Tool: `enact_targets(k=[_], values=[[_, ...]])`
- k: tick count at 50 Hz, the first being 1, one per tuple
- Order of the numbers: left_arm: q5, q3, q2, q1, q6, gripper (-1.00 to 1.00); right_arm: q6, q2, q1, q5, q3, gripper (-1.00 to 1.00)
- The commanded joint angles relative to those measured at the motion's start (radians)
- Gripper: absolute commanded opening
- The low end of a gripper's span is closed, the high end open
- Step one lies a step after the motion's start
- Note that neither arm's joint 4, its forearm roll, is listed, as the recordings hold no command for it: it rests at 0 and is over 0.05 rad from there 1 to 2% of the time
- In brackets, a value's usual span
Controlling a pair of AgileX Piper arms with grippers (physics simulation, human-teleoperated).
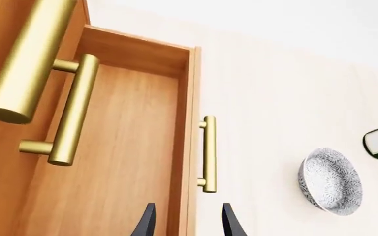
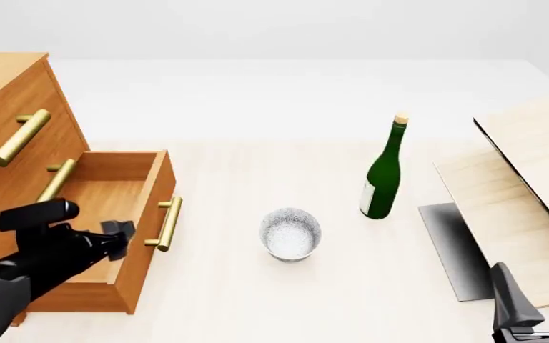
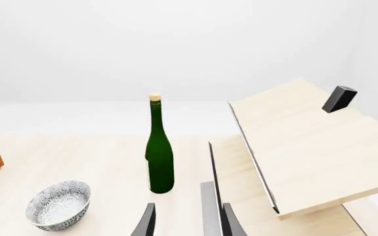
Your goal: Put the bowl in the bottom drawer of the cabinet and close it.
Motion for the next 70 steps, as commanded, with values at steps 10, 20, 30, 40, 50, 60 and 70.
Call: enact_targets(k=[10, 20, 30, 40, 50, 60, 70], values=[[-0.054, 0.019, 0.077, -0.046, -0.037, 1.0, 0.0, -0.005, -0.001, 0.003, 0.002, 1.0], [-0.063, 0.017, 0.093, -0.089, -0.051, 1.0, 0.0, -0.007, -0.001, 0.005, 0.001, 1.0], [-0.09, 0.024, 0.123, -0.104, -0.07, 1.0, 0.0, -0.004, -0.001, 0.003, 0.001, 1.0], [-0.101, 0.025, 0.139, -0.144, -0.081, 1.0, -0.001, -0.004, -0.001, 0.003, 0.001, 1.0], [-0.121, 0.029, 0.163, -0.155, -0.083, 1.0, 0.0, -0.004, -0.001, 0.003, 0.001, 1.0], [-0.129, 0.023, 0.17, -0.186, -0.088, 1.0, 0.0, -0.004, -0.001, 0.003, 0.001, 1.0], [-0.119, 0.014, 0.141, -0.212, -0.083, 1.0, -0.001, -0.003, -0.001, 0.002, 0.001, 1.0]])
